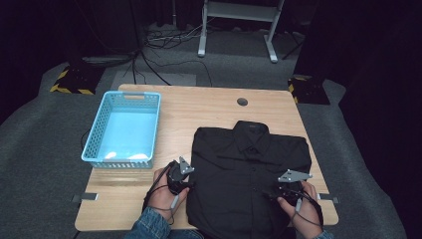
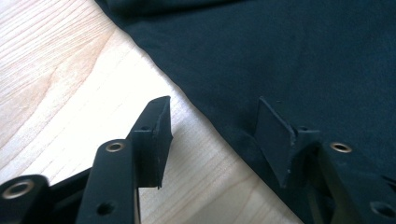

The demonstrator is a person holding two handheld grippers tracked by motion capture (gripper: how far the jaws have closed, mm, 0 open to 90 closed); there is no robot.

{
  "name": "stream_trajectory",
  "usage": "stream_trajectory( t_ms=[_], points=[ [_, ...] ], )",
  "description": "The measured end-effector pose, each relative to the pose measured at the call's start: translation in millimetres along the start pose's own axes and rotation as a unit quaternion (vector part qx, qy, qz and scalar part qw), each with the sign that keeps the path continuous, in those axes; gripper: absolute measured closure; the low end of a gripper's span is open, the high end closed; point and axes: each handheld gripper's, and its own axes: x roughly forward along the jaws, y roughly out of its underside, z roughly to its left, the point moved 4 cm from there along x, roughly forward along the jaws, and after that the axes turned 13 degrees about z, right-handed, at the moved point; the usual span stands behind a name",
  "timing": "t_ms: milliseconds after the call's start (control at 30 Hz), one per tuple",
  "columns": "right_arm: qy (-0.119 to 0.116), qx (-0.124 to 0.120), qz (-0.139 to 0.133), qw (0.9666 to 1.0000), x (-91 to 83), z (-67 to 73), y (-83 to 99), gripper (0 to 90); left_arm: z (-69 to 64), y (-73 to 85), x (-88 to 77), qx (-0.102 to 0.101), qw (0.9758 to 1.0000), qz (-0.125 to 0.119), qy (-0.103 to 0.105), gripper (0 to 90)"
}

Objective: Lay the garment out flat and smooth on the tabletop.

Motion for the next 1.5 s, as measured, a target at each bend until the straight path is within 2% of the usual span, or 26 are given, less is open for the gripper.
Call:
stream_trajectory(
  t_ms=[67,100,133,167,233,300,500,633,933,1200,1500],
  points=[
    [-0.003,-0.006,0.01,0.9999,1.2,-0.2,2.6,45.4,0.1,0.7,-0.7,0.0,1.0,0.004,0.004,46.7],
    [0.002,-0.013,0.01,0.9999,0.9,-0.2,3.1,50.0,0.4,0.9,-0.8,0.001,1.0,0.004,0.006,46.6],
    [0.001,-0.015,0.01,0.9998,0.1,0.1,3.3,58.1,1.1,1.2,-1.0,0.004,1.0,0.005,0.005,46.5],
    [-0.001,-0.018,0.012,0.9998,-1.4,0.5,3.6,67.1,1.5,1.0,-0.9,0.003,1.0,0.004,0.002,45.5],
    [-0.002,-0.022,0.017,0.9996,-3.9,-0.1,4.3,76.6,2.5,0.6,-0.6,0.0,0.9999,0.004,-0.014,39.3],
    [-0.002,-0.023,0.014,0.9996,-7.6,-1.4,5.5,82.0,2.9,0.3,-0.6,0.0,0.9999,0.002,-0.015,37.9],
    [0.004,-0.026,0.004,0.9997,-22.6,-3.5,11.2,83.5,6.6,-2.4,-3.9,-0.012,0.9995,-0.022,-0.019,36.5],
    [0.002,-0.019,0.001,0.9998,-31.8,-5.3,21.1,83.3,6.9,-2.8,-5.1,-0.014,0.9993,-0.028,-0.021,36.6],
    [0.015,-0.019,0.001,0.9997,-50.2,-6.7,40.8,82.9,4.7,-4.3,-6.6,-0.012,0.999,-0.036,-0.023,36.5],
    [0.018,-0.001,0.01,0.9998,-65.1,-10.2,64.6,82.4,3.1,-5.1,-6.7,-0.01,0.999,-0.037,-0.023,36.6],
    [0.034,0.022,0.025,0.9988,-75.7,-18.3,90.9,82.8,0.9,-6.1,-7.1,-0.008,0.9989,-0.04,-0.023,36.9]
  ],
)
